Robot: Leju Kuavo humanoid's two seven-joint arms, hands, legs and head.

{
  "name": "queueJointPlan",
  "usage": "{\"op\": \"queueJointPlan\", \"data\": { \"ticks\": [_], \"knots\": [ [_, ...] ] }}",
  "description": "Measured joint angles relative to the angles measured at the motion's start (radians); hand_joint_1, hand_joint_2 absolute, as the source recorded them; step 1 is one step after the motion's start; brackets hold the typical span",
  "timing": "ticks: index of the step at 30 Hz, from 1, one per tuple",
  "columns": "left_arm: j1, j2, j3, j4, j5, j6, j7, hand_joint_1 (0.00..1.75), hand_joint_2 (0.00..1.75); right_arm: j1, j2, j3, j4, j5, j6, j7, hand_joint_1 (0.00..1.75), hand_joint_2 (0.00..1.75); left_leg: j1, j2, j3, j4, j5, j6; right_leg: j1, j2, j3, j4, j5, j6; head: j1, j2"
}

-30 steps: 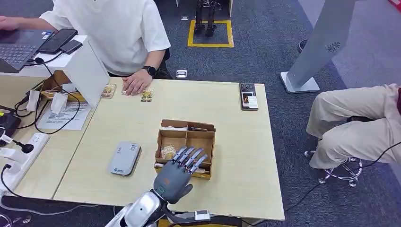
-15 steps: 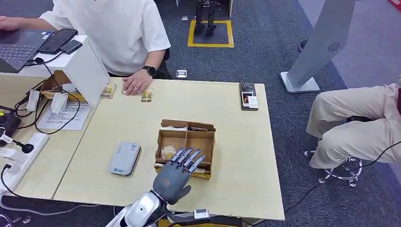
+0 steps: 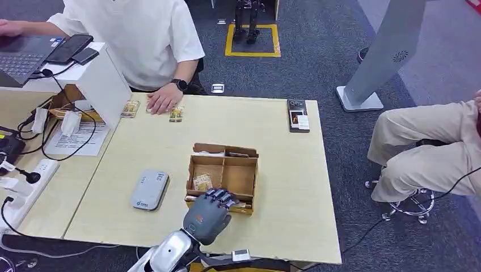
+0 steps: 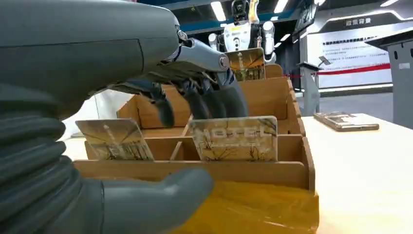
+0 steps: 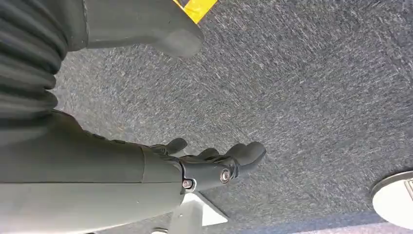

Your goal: Pass the card to the sensor for recognition and then transmit it.

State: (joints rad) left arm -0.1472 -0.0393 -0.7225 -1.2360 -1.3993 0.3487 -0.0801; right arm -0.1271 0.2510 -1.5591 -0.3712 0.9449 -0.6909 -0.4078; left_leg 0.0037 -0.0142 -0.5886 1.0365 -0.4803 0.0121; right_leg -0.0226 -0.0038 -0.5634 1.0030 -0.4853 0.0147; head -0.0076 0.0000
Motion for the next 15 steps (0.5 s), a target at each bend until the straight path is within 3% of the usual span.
{"op": "queueJointPlan", "data": {
  "ticks": [7,15],
  "knots": [
    [-0.014,-0.003,0.000,0.010,-0.015,0.003,0.018,1.66,1.75,0.000,0.000,0.000,0.000,0.005,0.000,0.002,0.00,1.75,0.000,0.000,0.000,0.000,0.000,0.000,0.000,0.000,0.000,0.000,0.000,0.000,0.000,0.000],
    [-0.014,-0.005,0.000,0.021,-0.017,0.008,0.018,1.68,1.75,0.000,0.000,0.000,0.000,0.009,0.000,0.003,0.00,1.75,0.000,0.000,0.000,0.000,0.000,0.000,0.000,0.000,0.000,0.000,0.000,0.000,0.000,0.000]
  ]
}}
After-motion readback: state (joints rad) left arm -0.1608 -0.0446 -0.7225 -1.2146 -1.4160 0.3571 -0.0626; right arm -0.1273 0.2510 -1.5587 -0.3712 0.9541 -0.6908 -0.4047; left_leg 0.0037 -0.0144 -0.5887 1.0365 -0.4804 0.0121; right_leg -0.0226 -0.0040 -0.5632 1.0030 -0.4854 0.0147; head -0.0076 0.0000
